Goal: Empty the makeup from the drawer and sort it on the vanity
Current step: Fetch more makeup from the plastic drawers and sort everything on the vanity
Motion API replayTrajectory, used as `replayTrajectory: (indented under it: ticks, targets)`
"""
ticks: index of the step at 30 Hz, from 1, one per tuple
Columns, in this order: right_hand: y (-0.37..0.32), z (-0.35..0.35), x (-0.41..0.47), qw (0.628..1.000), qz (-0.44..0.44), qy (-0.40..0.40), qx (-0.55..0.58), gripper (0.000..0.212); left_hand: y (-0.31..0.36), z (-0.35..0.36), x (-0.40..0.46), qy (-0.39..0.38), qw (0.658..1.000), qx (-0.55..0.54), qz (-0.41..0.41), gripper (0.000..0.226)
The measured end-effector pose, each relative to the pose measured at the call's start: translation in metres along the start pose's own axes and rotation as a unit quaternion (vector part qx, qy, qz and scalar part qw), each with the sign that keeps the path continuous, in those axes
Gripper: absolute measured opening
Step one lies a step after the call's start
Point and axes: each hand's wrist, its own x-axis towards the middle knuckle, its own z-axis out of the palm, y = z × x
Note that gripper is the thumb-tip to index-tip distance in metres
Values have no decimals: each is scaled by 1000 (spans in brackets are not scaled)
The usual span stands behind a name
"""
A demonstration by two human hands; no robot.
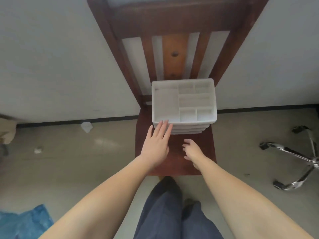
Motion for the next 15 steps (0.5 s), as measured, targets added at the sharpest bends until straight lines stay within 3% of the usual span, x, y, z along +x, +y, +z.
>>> replayTrajectory:
  ticks: [3, 7, 9, 15]
  targets:
    - [-19, 19, 33, 965, 63, 6, 256, 45, -10, 15, 16, -2, 1000, 10, 18, 75]
    - [-35, 30, 57, 852, 113, 31, 510, 33, -11, 24, 19, 32, 999, 25, 32, 80]
    - [-38, 32, 63, 827, 121, 36, 547, 27, -10, 25, 20, 43, 998, 33, 38, 82]
    - [-39, 30, 73, 800, 122, 24, 587, 24, -8, 25, 20, 52, 997, 41, 26, 78]
